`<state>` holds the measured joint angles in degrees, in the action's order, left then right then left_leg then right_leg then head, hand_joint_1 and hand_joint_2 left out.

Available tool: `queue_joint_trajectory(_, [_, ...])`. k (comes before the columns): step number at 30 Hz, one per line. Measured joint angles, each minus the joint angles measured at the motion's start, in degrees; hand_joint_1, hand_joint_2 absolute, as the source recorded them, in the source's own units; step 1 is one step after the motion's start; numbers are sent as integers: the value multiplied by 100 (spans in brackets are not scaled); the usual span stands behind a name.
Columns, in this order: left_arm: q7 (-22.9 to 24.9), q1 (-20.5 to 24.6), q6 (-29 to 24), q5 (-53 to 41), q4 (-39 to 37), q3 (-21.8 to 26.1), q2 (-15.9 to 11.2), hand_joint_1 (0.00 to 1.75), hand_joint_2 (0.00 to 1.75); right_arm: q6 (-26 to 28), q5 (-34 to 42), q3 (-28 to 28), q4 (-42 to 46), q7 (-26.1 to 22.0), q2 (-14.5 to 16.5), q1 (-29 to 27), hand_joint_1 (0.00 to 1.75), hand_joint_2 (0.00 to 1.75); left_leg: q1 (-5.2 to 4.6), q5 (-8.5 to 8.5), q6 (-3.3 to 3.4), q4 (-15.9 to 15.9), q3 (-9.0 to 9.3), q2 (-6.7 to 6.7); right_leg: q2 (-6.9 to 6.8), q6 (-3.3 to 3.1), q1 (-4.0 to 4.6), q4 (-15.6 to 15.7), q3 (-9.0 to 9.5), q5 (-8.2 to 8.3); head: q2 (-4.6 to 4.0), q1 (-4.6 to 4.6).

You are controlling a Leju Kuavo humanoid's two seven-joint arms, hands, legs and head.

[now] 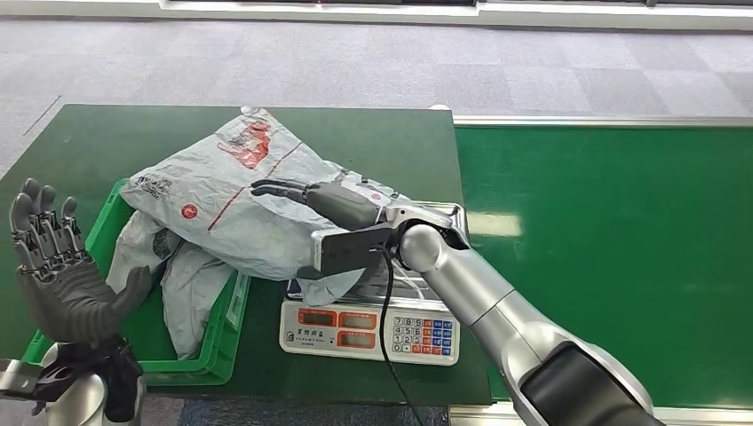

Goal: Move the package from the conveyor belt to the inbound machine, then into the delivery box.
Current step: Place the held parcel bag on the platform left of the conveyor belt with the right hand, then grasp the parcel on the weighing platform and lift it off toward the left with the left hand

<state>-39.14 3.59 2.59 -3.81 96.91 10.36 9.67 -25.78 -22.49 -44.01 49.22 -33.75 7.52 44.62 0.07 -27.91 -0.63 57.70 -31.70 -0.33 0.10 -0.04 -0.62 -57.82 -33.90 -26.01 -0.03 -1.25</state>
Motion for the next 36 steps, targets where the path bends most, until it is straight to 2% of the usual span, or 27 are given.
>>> queue_joint_trajectory(4, [61, 131, -213, -446, -80, -351, -14, 0, 175, -65, 763, 441, 759, -56, -111, -332, 0, 175, -1, 0, 0, 1, 2, -1, -1, 1, -1, 3, 3, 1, 1, 0])
queue_joint_trajectory(7, [365, 278, -317, -813, -152, -646, -57, 0, 175, -69, 1345, 901, 1450, -110, -253, -743, 0, 175, -3, -1, 2, 3, 2, -3, -3, 3, -2, 5, 5, 2, 1, 0])
queue_joint_trajectory(11, [1293, 553, -505, -1762, -420, -1002, -183, 0, 175, 98, 1624, 1654, 2286, -93, -492, -1353, 0, 175, -7, -4, 6, 4, 5, -3, -2, 6, -4, 8, 8, 3, 1, 0])
queue_joint_trajectory(14, [2099, 881, -600, -2888, -891, -1347, -318, 0, 175, 412, 1533, 2202, 2872, -171, -646, -1971, 0, 175, -8, -5, 8, 4, 5, -8, -9, 8, -5, 10, 14, 3, 0, 0])
queue_joint_trajectory(16, [2478, 1074, -668, -3555, -1250, -1611, -379, 0, 175, 992, 1406, 2577, 3265, -271, -663, -2437, 0, 175, -8, -7, 11, 4, 4, -9, -11, 9, -5, 10, 13, 3, 0, 0])
queue_joint_trajectory(19, [2756, 1250, -841, -4122, -1681, -1929, -420, 0, 175, 1891, 1378, 3188, 3832, -368, -610, -3036, 0, 175, -8, -12, 13, 3, 0, -1, -2, 9, -7, 10, 8, 3, 1, 2])
queue_joint_trajectory(24, [2891, 1371, -926, -4311, -2017, -2164, -453, 0, 175, 2408, 1324, 3697, 4336, -436, -566, -3470, 0, 175, -8, -17, 16, 3, 4, 24, 21, 10, -7, 10, 0, 3, 1, 0])
queue_joint_trajectory(25, [2958, 1387, -926, -4385, -2066, -2198, -455, 0, 175, 2788, 1263, 3764, 4428, -489, -545, -3549, 0, 175, -8, -17, 16, 3, 4, 18, 17, 12, -7, 10, 1, 1, 1, 0])
queue_joint_trajectory(28, [3316, 1422, -926, -4865, -2336, -2326, -450, 0, 175, 4491, 1132, 3897, 4878, -619, -481, -3945, 0, 175, -8, -18, 17, 2, 4, 0, 2, 20, -7, 10, 11, -7, 1, 1])
queue_joint_trajectory(30, [3541, 1461, -924, -5252, -2635, -2457, -439, 1, 175, 5139, 1087, 3907, 5128, -642, -475, -4207, 0, 175, -8, -22, 18, 2, 6, 11, 11, 21, -8, 10, 11, -8, 1, 2])
queue_joint_trajectory(31, [3609, 1489, -920, -5388, -2790, -2530, -429, 15, 175, 5230, 1078, 3907, 5190, -644, -475, -4294, 0, 175, -8, -26, 19, 1, 8, 20, 18, 21, -9, 10, 10, -7, 0, 1])
queue_joint_trajectory(34, [3694, 1615, -875, -5557, -3224, -2728, -378, 124, 175, 5242, 1109, 3907, 5247, -640, -474, -4419, 0, 175, -13, -30, 24, 1, 12, 33, 28, 23, -14, 10, 11, -6, 0, 1])
queue_joint_trajectory(35, [3693, 1671, -843, -5569, -3351, -2774, -362, 154, 175, 5237, 1111, 3909, 5246, -639, -473, -4430, 0, 175, -14, -29, 25, 2, 13, 32, 27, 23, -16, 10, 12, -6, 0, 1])
queue_joint_trajectory(36, [3684, 1732, -807, -5572, -3464, -2809, -349, 164, 175, 5233, 1107, 3915, 5244, -640, -473, -4436, 0, 175, -15, -28, 25, 2, 14, 31, 27, 24, -17, 10, 14, -5, 0, 1])
